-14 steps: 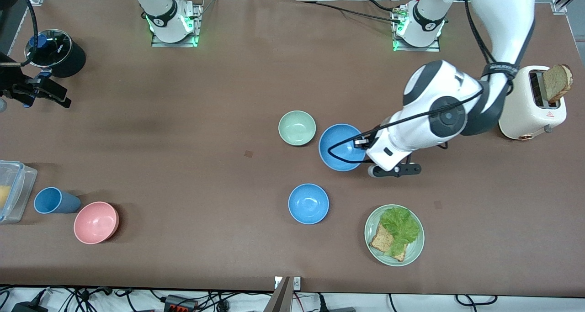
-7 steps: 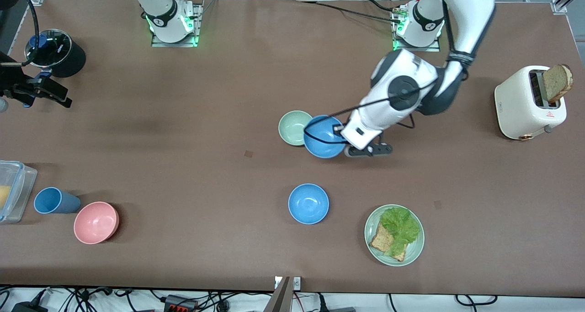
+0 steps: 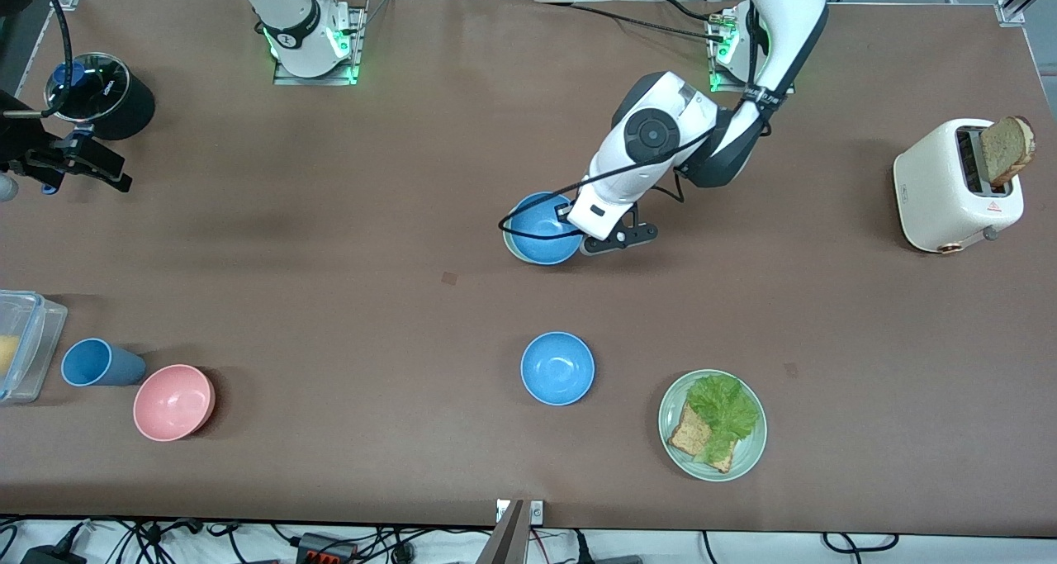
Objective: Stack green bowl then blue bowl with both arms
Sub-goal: 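Lower the blue bowl into the green bowl and open the left gripper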
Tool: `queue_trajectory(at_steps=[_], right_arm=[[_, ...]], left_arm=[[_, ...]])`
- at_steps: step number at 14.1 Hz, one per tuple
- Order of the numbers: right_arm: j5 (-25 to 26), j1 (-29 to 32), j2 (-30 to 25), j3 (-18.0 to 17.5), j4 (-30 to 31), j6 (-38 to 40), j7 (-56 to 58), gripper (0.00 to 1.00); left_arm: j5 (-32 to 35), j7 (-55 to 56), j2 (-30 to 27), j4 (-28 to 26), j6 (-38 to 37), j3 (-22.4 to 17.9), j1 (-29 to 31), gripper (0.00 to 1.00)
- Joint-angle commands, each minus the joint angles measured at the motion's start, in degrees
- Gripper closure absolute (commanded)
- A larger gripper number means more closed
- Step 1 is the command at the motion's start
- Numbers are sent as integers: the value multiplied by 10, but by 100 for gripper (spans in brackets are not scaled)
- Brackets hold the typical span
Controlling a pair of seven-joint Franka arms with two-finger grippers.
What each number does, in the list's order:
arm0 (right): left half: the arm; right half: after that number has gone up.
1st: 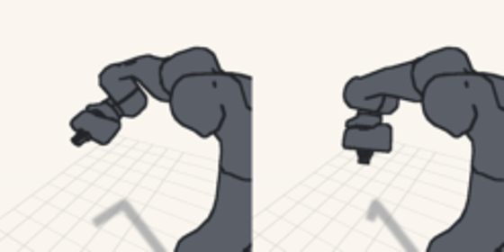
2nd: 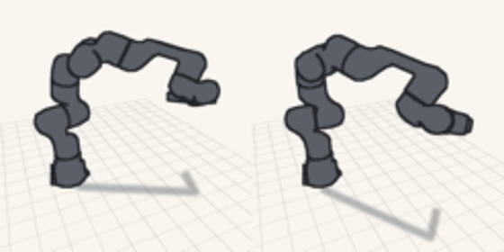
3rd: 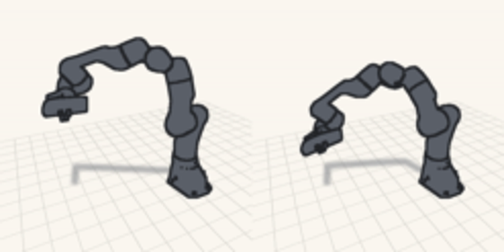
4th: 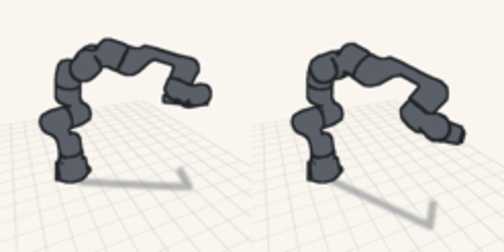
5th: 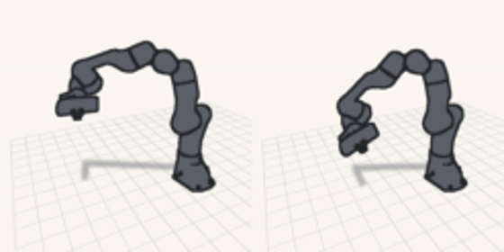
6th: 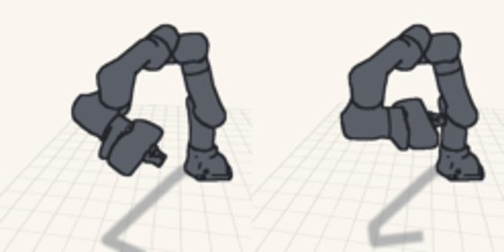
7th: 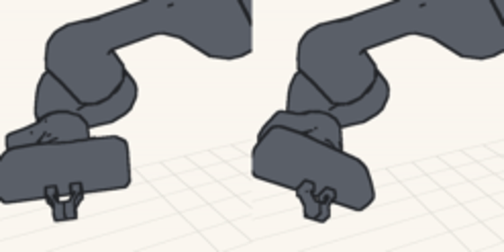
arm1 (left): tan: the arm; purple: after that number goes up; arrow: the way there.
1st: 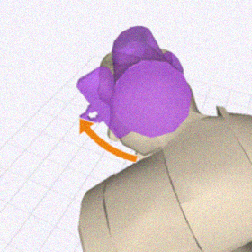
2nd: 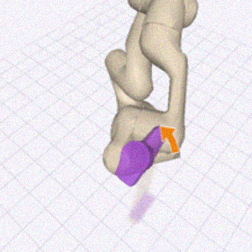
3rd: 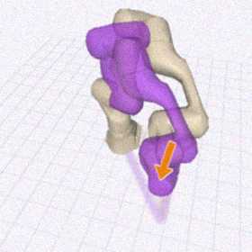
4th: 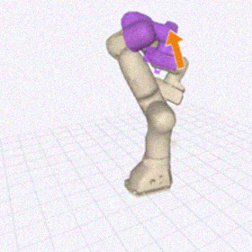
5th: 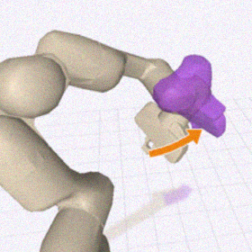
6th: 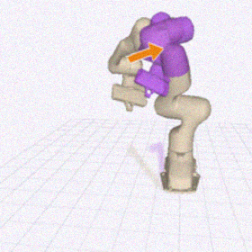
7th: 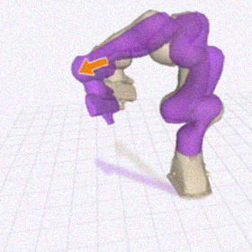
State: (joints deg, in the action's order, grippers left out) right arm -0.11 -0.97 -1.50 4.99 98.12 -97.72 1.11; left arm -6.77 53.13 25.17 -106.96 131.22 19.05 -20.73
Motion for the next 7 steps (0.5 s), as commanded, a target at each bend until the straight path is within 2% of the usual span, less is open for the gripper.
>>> queue_trajectory(at_steps=[1,5,6,7], right_arm=[[8,-1,-20,-2,16,2,6,0],[8,-1,-20,-2,17,2,6,0],[8,-1,-20,-2,17,2,6,0],[8,-1,-20,-2,17,1,6,0]], left_arm=[[-12,33,16,2,16,-10,-25,100],[-12,50,27,1,35,-10,-34,99],[-12,53,29,1,34,-9,-34,96],[-12,56,29,2,33,-10,-32,86]])
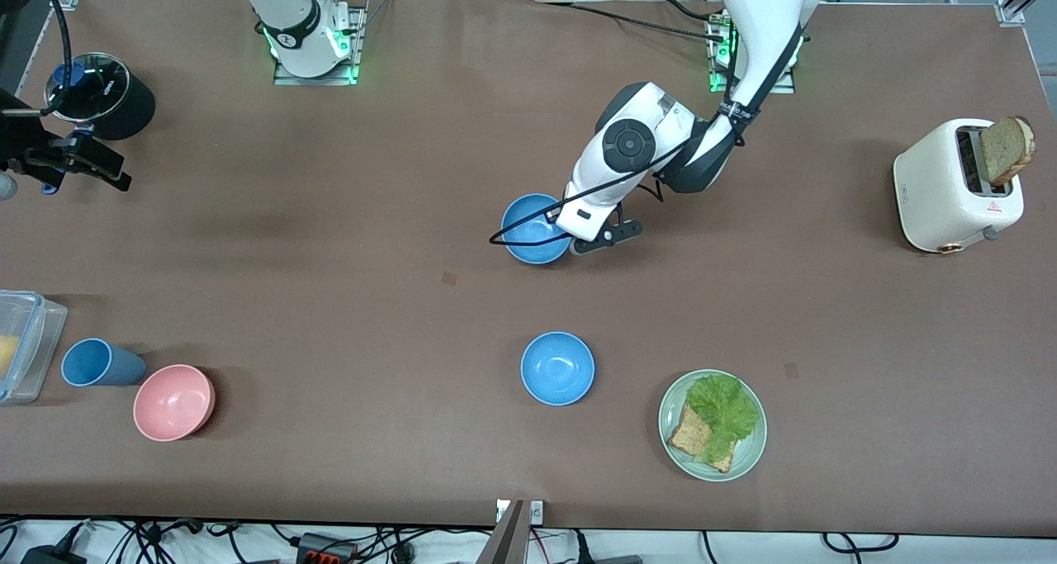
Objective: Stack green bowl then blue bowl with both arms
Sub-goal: 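Lower the blue bowl into the green bowl and open the left gripper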
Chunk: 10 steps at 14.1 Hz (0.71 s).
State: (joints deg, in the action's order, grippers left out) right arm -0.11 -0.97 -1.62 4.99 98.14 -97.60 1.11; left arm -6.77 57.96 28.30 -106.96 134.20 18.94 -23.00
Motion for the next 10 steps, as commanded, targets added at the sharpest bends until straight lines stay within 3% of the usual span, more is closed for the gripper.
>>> queue_trajectory(at_steps=[1,2,4,7,10], right_arm=[[9,-1,-19,-2,17,-1,6,0],[9,-1,-18,-2,17,-2,6,0],[9,-1,-18,-2,17,-3,6,0],[9,-1,-17,-2,18,-4,6,0],[9,-1,-16,-2,17,-6,6,0]], left_arm=[[-12,8,-3,2,1,-8,-6,75],[-14,7,-5,4,-2,-8,-3,65],[-45,1,-17,5,-19,-8,18,61],[-59,-35,-43,22,-76,-8,59,60],[-64,-125,-47,88,-182,-11,109,60]])
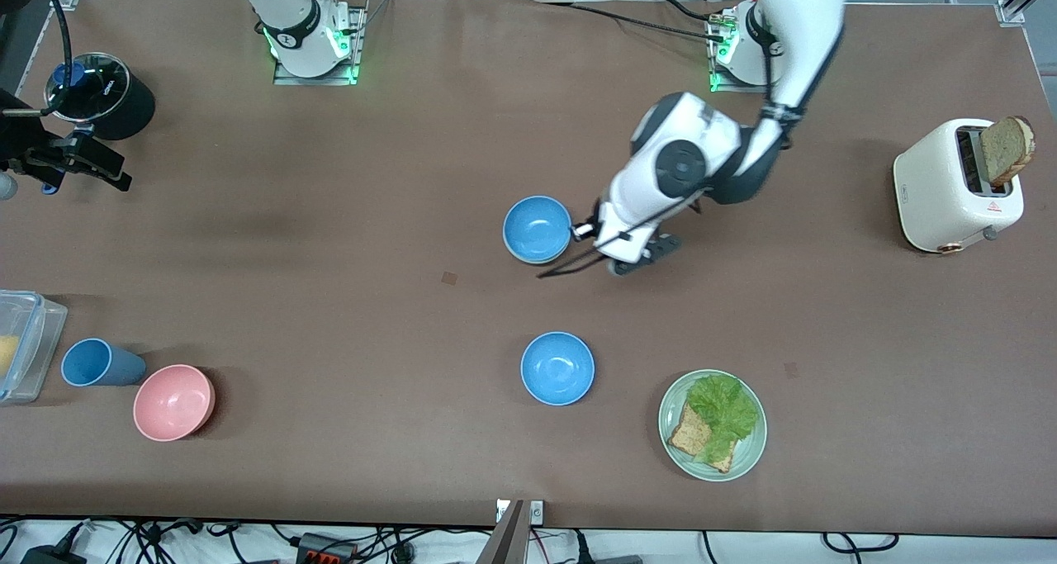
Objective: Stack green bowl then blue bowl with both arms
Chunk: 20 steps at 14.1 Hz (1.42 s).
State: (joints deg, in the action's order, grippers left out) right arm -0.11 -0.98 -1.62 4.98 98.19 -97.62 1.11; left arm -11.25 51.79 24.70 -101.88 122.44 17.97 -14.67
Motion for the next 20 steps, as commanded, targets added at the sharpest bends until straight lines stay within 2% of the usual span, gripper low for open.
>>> queue_trajectory(at_steps=[1,4,7,10,11,12,15,17,20], right_arm=[[9,-1,-16,-2,17,-6,6,0],[9,-1,-16,-2,17,-6,6,0],[9,-1,-16,-2,17,-6,6,0],[9,-1,-16,-2,18,-6,6,0],[9,-1,-16,-2,18,-6,6,0],[9,-1,-16,-2,18,-6,6,0],[9,-1,-16,-2,18,-6,6,0],[9,-1,-16,-2,18,-6,6,0],[9,-1,-15,-2,18,-6,6,0]], left_arm=[[-20,-103,-13,47,-86,-14,38,60],[-16,-262,-32,58,-132,-44,91,60],[10,-441,-41,60,-157,-121,115,56],[81,-497,-45,97,-159,-158,124,50],[111,-499,-47,105,-164,-159,129,39],[112,-499,-48,115,-184,-159,143,0],[117,-498,-47,174,-258,-159,158,0],[119,-499,-48,210,-282,-164,172,0],[119,-514,-64,229,-315,-160,189,0]])
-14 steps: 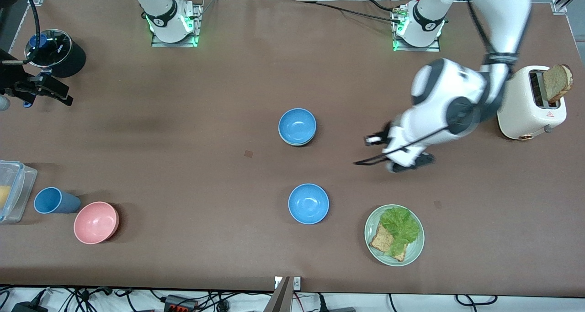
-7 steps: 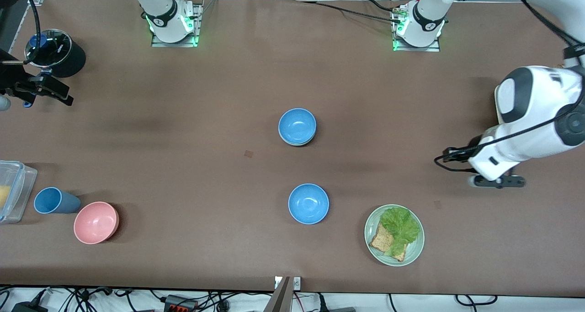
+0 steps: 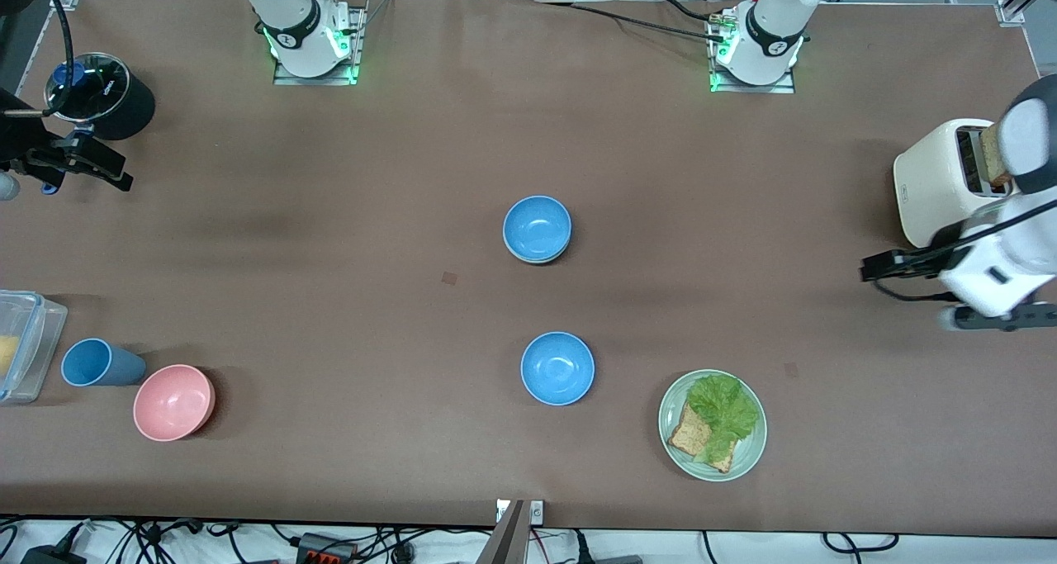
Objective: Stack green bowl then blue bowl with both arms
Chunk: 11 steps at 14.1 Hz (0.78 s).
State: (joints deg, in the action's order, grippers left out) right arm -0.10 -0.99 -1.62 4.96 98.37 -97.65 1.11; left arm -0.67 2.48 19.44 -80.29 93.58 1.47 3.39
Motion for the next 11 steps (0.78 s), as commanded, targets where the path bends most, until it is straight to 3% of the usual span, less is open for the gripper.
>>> queue_trajectory(at_steps=[1,6,9,11], right_arm=[[9,-1,-15,-2,16,-6,6,0],[9,-1,-15,-2,16,-6,6,0],[9,-1,-15,-2,16,-6,6,0],[9,-1,-15,-2,16,-6,6,0]], left_arm=[[13,-23,-19,13,-36,9,9,0],[12,-18,-45,0,-56,30,3,0],[13,-20,-99,-86,-11,31,1,0],[13,-21,-99,-86,-11,34,1,0]])
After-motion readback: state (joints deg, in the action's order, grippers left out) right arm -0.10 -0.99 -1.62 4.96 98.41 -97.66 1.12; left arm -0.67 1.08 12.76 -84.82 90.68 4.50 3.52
